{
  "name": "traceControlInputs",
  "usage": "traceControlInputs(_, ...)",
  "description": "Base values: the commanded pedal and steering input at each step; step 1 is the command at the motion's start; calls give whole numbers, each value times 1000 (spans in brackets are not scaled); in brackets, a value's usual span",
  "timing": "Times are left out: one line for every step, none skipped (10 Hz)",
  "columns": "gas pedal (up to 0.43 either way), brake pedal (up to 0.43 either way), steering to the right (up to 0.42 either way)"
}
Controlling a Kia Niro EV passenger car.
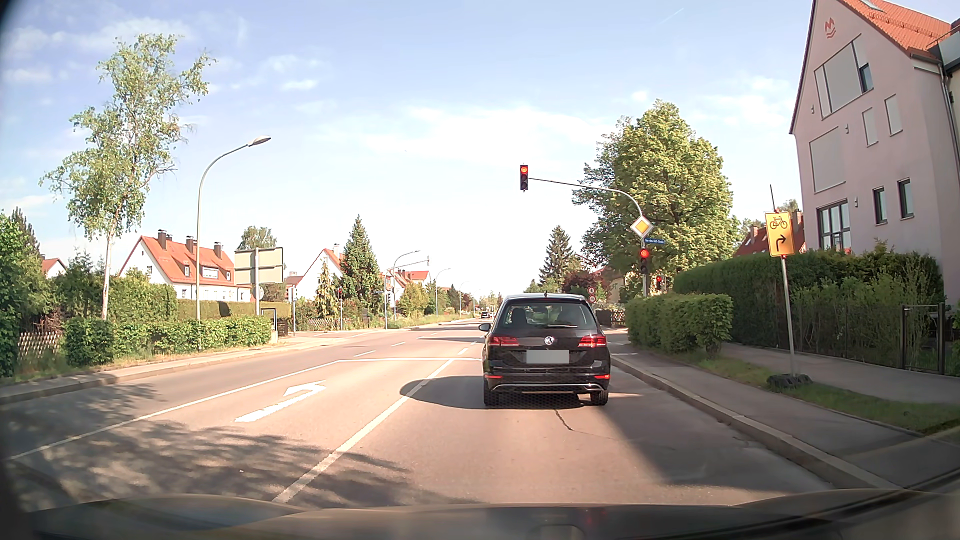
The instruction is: Follow the waypoints while adhering to traffic rules and regulations
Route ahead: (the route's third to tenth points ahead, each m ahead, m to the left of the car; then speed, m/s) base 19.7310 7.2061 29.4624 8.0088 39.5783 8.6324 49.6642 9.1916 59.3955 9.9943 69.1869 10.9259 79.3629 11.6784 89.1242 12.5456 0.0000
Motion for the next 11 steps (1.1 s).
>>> traceControlInputs(0, 220, -9)
traceControlInputs(0, 220, -9)
traceControlInputs(0, 220, -9)
traceControlInputs(0, 220, -9)
traceControlInputs(0, 220, -9)
traceControlInputs(0, 220, -9)
traceControlInputs(0, 220, -9)
traceControlInputs(0, 220, -9)
traceControlInputs(0, 220, -9)
traceControlInputs(0, 220, -9)
traceControlInputs(0, 220, -9)
